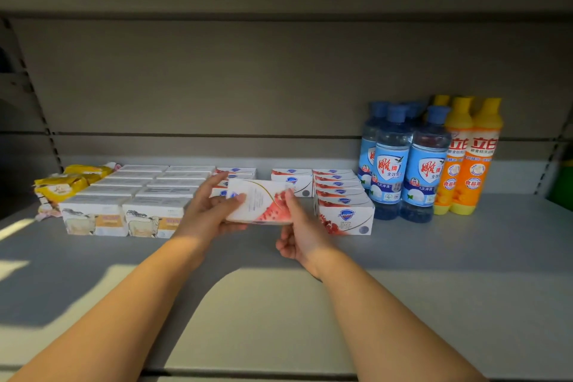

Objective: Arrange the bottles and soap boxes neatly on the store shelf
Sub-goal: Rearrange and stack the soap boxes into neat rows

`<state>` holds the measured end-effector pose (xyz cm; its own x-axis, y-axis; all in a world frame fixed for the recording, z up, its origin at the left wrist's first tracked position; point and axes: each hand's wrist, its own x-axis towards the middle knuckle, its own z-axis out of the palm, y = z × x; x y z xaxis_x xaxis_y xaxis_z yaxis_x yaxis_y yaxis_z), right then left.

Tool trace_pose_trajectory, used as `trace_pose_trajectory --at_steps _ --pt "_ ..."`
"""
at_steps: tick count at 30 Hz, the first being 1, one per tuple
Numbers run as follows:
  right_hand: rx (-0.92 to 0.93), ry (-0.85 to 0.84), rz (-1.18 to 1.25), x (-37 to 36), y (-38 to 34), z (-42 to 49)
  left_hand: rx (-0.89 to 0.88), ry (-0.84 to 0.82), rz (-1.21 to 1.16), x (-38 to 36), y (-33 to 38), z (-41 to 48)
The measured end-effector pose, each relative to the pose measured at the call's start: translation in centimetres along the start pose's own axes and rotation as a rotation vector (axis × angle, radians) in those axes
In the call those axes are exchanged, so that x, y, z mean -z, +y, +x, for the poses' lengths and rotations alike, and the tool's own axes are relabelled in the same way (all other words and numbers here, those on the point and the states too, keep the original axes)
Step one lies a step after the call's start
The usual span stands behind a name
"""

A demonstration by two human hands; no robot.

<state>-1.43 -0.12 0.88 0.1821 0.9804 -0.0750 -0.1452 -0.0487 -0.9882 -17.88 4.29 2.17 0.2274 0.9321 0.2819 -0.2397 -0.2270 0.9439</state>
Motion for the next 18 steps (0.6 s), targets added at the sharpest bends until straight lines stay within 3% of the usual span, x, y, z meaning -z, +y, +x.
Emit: trace_pose_trajectory --at_steps 5,9,11,15,18 --pt "0.118 -0.074 0.009 -0.34 0.56 -0.29 0.226 -0.009 -0.125 0.13 0.31 0.14" --pt "0.353 -0.035 -0.201 0.09 0.73 -0.77 0.44 -0.033 -0.25 0.49 0.27 0.06" --pt "0.383 -0.016 -0.215 0.05 0.64 -0.87 0.494 -0.049 -0.175 0.48 0.36 0.02" --pt "0.281 -0.014 0.04 -0.19 0.25 -0.9 0.382 -0.031 0.13 -0.3 0.08 0.25" --pt "0.165 -0.011 0.151 0.18 -0.06 -0.64 0.14 -0.081 0.315 -0.29 -0.21 -0.3"
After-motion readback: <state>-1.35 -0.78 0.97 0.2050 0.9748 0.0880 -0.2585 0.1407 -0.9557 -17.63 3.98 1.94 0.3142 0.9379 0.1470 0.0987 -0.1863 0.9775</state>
